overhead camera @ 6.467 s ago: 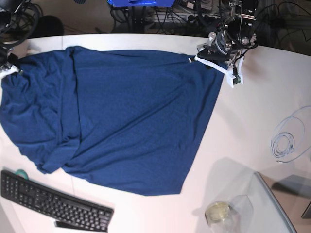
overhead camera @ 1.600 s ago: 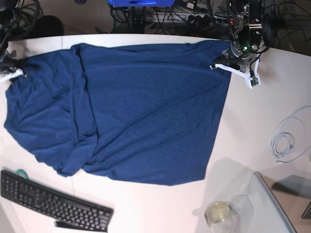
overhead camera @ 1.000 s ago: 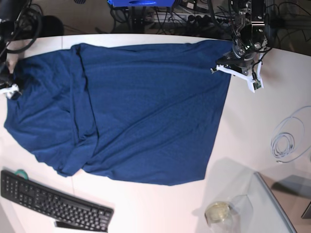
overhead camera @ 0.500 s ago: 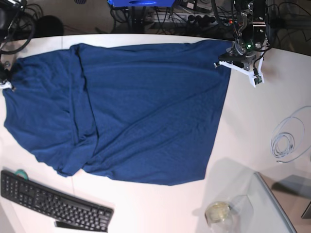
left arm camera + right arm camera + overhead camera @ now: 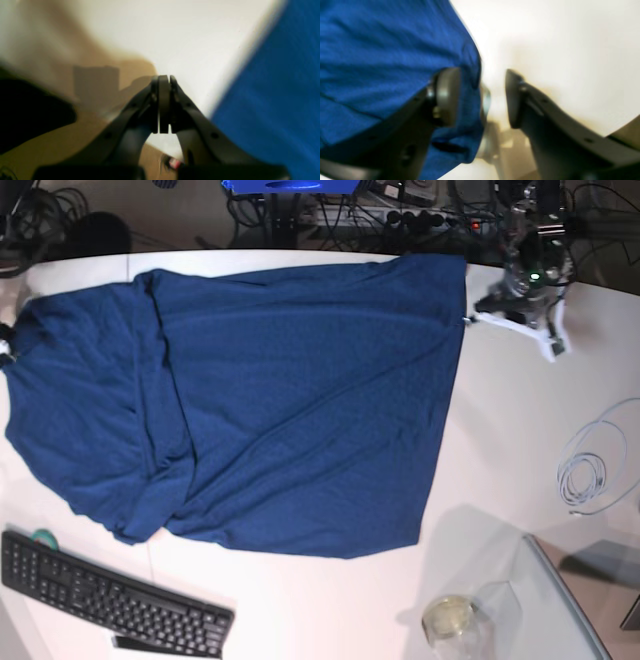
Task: Layout the t-shirt on the table in an organized manner, then fold the t-shirt properly
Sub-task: 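Release the shirt with both grippers and move the right gripper over the fabric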
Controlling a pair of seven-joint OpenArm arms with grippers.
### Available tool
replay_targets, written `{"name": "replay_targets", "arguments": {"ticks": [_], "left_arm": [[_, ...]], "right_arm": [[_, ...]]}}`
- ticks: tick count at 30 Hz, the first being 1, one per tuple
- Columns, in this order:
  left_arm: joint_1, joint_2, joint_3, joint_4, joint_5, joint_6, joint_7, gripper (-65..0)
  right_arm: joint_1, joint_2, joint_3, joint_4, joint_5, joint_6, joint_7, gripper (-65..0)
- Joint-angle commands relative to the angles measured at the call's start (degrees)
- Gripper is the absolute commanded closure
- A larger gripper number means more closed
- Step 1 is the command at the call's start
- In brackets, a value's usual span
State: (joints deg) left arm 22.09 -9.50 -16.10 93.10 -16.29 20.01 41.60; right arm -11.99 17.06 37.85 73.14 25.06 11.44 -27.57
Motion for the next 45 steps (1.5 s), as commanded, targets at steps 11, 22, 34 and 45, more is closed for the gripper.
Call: {"name": "replay_targets", "arguments": {"ticks": [11, 22, 34, 45], "left_arm": [[2.05, -1.10, -22.28, 3.47, 0.43, -12.05, -0.95, 0.0], [3.80, 1.10, -30.54, 3.38, 0.87, -17.77, -0.86, 0.0], [3.89, 1.19, -30.28, 3.38, 0.87, -17.77, -0.86, 0.0], [3.54, 1.19, -30.19, 3.38, 0.87, -17.77, -0.86, 0.0]], "right_arm": [[4.21, -2.16, -21.01, 13.32, 0.30, 0.73, 1.24, -32.7], [23.81, -2.69, -36.31, -8.66, 0.30, 0.29, 1.24, -32.7], [32.08, -4.62, -41.93, -21.50, 0.30, 0.21, 1.59, -32.6], [30.85, -4.62, -41.93, -19.65, 0.57, 0.65, 1.24, 0.0]]}}
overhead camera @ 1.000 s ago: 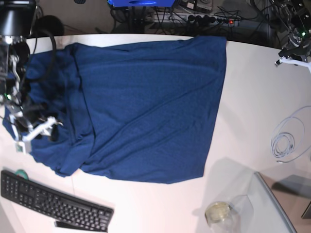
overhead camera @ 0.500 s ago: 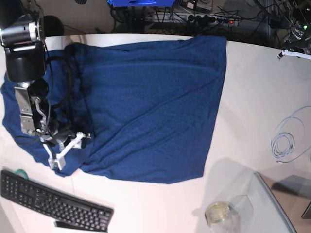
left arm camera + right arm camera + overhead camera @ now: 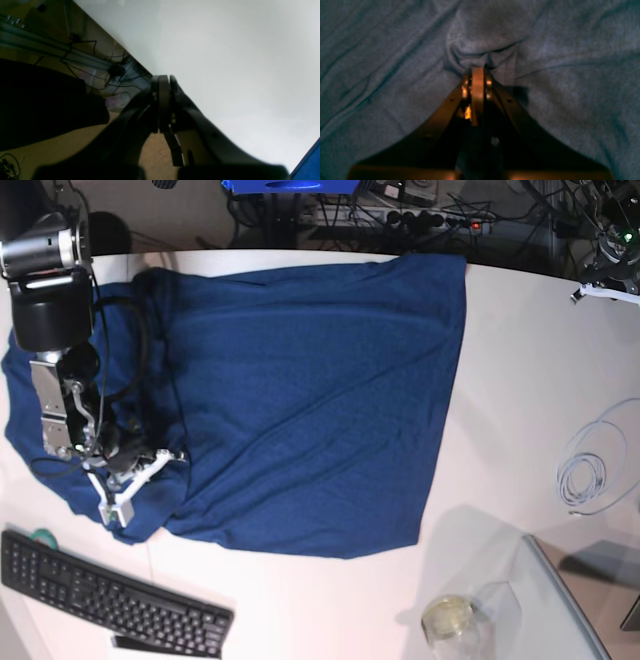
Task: Layout the t-shirt on the table in an organized manner, then fold the t-shirt properly
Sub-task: 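Release the shirt with both grippers and move the right gripper over the fabric, then grasp the blue shirt fabric with the right gripper and drag it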
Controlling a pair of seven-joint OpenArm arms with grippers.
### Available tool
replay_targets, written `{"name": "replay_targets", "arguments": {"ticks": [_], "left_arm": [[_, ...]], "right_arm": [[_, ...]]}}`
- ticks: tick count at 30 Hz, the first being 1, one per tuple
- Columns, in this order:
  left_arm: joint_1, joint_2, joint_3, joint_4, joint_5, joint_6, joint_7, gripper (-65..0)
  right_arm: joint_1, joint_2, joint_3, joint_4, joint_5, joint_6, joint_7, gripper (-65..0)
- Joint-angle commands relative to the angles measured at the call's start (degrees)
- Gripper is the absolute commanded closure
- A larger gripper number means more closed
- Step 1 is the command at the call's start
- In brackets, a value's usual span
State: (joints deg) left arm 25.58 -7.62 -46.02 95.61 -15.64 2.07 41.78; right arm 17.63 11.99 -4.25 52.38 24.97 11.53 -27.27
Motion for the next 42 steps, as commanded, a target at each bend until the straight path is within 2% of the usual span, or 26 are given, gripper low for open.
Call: {"name": "replay_targets", "arguments": {"ticks": [1, 8, 13, 18, 21, 26, 29, 30, 32, 35, 37, 39, 42], "left_arm": [[0.04, -0.69, -0.27, 0.87, 0.21, 0.18, -1.03, 0.0], [-0.05, -0.78, -0.27, 0.78, 0.21, 0.18, -1.03, 0.0], [-0.31, -0.87, -0.27, 0.78, 0.21, 0.18, -1.03, 0.0], [-0.92, -0.78, -0.27, 0.78, 0.21, 0.18, -1.03, 0.0], [-1.10, -0.78, -0.18, 0.78, 0.21, 0.18, -1.03, 0.0], [-1.10, -0.78, -0.18, 0.78, 0.21, 0.18, -1.03, 0.0], [-1.10, -0.78, -0.18, 0.78, 0.21, 0.18, -1.03, 0.0], [-1.10, -0.78, -0.18, 0.78, 0.21, 0.18, -1.03, 0.0], [-1.10, -0.78, -0.18, 0.78, 0.21, 0.18, -1.03, 0.0], [-1.10, -0.78, -0.18, 0.78, 0.21, 0.18, -1.03, 0.0], [-1.10, -0.78, -0.18, 0.78, 0.21, 0.18, -1.03, 0.0], [-1.10, -0.78, -0.18, 0.78, 0.21, 0.18, -1.03, 0.0], [-1.01, -0.69, -0.18, 0.78, 0.21, 0.18, -1.03, 0.0]], "right_arm": [[0.17, 0.45, 0.25, 3.31, 0.65, 0.56, 0.94, 0.0], [-12.66, 0.45, 0.16, 27.14, 0.74, 0.56, 0.85, 0.0], [-20.05, 0.36, 0.08, 43.14, 0.74, 0.65, -5.30, 0.0], [-26.73, 0.36, 0.08, 54.56, 0.83, 0.73, -6.36, 0.0], [-28.40, 0.36, 0.08, 53.42, 0.83, 0.73, -6.45, 0.0], [-27.69, 0.28, -0.98, 40.94, 0.83, 0.65, -6.45, -0.3], [-26.90, 0.28, -1.07, 37.60, 0.83, 0.65, -6.45, -0.5], [-26.81, 0.28, -1.07, 37.69, 0.83, 0.65, -6.45, -2.1], [-26.81, 0.28, -0.72, 39.36, 0.83, 0.65, -6.45, -11.3], [-26.46, 0.28, -0.63, 42.96, 0.83, 0.56, -6.45, -32.4], [-23.83, 0.28, -0.98, 43.05, 0.83, 0.56, -6.45, -44.3], [-19.78, -0.08, -0.98, 39.80, 0.83, 0.47, -6.36, -48.2], [-11.87, -2.36, -0.54, 28.98, 0.48, 0.38, -6.18, -44.4]]}}
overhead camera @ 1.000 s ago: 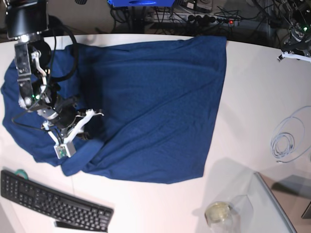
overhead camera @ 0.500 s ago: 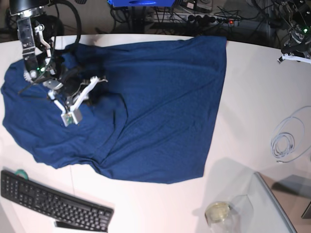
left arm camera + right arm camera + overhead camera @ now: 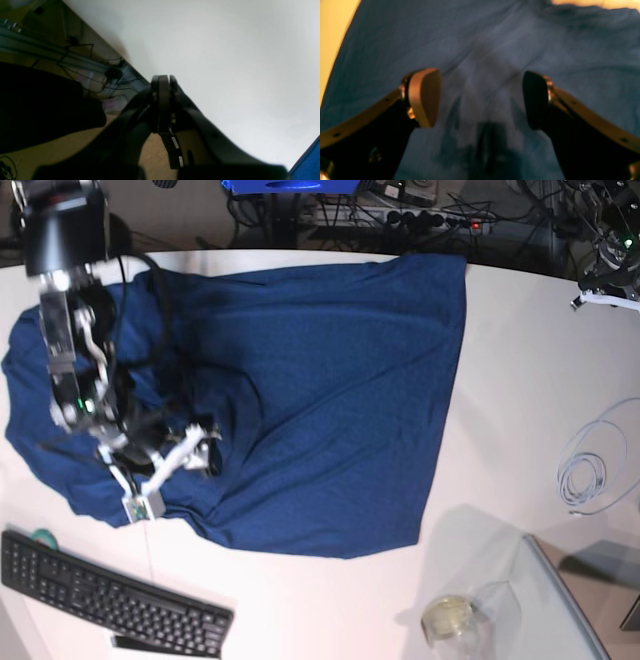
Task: Layout the t-shirt on the table in an organized manner, then fold the t-shirt properly
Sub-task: 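Grasp the blue shirt fabric with the right gripper and drag it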
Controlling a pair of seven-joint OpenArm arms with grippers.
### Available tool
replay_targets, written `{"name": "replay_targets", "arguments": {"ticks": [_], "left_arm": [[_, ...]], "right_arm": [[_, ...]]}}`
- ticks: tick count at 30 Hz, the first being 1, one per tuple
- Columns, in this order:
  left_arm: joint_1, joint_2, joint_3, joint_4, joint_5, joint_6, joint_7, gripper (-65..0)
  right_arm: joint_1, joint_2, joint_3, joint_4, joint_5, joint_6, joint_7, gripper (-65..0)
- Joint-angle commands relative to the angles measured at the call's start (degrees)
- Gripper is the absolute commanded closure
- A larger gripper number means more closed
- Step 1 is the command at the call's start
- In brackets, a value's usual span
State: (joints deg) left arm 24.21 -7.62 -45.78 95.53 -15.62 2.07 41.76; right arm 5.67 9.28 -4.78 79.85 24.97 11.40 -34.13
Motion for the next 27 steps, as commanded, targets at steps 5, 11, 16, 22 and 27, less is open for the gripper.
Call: {"name": "replay_targets", "arguments": {"ticks": [5, 11, 16, 22, 27], "left_arm": [[0.63, -0.69, -0.42, 0.87, 0.19, 0.18, -1.01, 0.0], [0.72, -0.69, -0.42, 0.87, 0.19, 0.18, -1.01, 0.0], [0.54, -0.78, -0.42, 0.08, 0.19, 0.18, -1.01, 0.0], [0.28, -0.95, -0.42, -1.94, 0.19, 0.18, -1.01, 0.0], [0.28, -0.95, -0.42, -1.94, 0.19, 0.18, -1.01, 0.0]], "right_arm": [[11.60, -1.41, -0.37, -17.57, 0.39, 0.34, 1.12, -39.5], [16.97, -2.03, -0.63, -31.02, 0.30, 0.25, 9.29, -38.9], [18.20, -2.29, -0.63, -35.77, 0.30, 0.25, 10.70, -38.3], [18.46, -2.29, -0.63, -38.23, 0.30, 0.43, 13.16, -1.2], [16.70, -2.38, -0.63, -31.28, 0.57, 0.69, 12.11, 0.0]]}}
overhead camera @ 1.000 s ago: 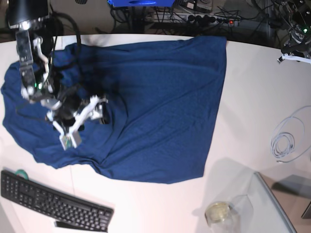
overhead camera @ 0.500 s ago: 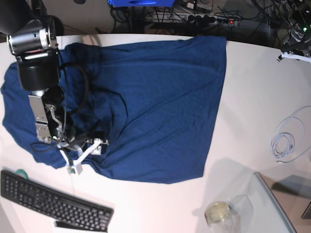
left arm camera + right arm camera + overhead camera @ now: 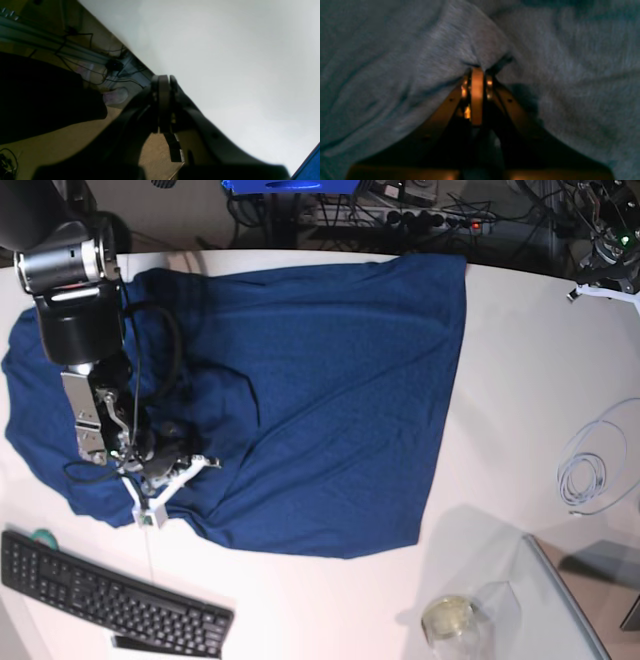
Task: Layout the t-shirt on the table in an organized manner, then fold the t-shirt properly
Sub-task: 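Grasp the blue shirt fabric with the right gripper and drag it, then pull the grasped fabric with the right gripper toward the shirt's edge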
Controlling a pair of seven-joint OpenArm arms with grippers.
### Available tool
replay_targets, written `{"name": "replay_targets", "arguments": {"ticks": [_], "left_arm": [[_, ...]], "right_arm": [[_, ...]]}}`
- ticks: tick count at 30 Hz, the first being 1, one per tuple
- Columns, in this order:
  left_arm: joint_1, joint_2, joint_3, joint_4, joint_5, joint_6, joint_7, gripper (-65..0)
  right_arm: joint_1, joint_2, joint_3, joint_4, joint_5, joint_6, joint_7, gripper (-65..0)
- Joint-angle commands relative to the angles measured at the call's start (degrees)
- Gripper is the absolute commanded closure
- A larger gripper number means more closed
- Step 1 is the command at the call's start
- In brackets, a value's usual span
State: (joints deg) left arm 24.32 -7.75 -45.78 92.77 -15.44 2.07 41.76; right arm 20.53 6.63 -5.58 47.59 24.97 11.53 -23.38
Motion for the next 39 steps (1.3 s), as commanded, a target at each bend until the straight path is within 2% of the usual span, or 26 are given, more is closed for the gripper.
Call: {"name": "replay_targets", "arguments": {"ticks": [1, 6, 9, 14, 17, 29, 39], "left_arm": [[0.17, -0.82, -0.42, 0.81, 0.01, 0.18, -1.01, 0.0], [0.17, -0.91, -0.42, 0.81, 0.01, 0.18, -1.01, 0.0], [0.17, -0.91, -0.42, 0.81, 0.01, 0.18, -1.01, 0.0], [0.17, -0.91, -0.42, 0.81, 0.01, 0.18, -1.01, 0.0], [0.17, -0.91, -0.42, 0.81, 0.01, 0.18, -1.01, 0.0], [0.17, -0.91, -0.42, 0.81, 0.01, 0.18, -1.01, 0.0], [0.08, -0.91, -0.42, 0.81, 0.01, 0.18, -1.01, 0.0]], "right_arm": [[1.40, -0.52, 0.18, 4.14, 0.57, 0.56, 0.04, 0.0], [0.34, -2.72, -0.44, 16.19, 0.48, 0.65, -7.35, 0.0], [1.05, -3.25, -4.83, 20.85, 0.57, 0.65, -9.46, 0.0], [3.25, -4.22, -12.31, 22.16, 0.74, 0.65, -9.55, 0.0], [4.12, -5.71, -13.71, 22.25, 0.74, 0.65, -9.55, 0.0], [8.43, -11.78, -13.89, 20.93, 0.39, 0.65, -9.55, 0.0], [8.34, -11.69, -13.89, 13.46, 0.39, 0.65, -9.11, 0.0]]}}
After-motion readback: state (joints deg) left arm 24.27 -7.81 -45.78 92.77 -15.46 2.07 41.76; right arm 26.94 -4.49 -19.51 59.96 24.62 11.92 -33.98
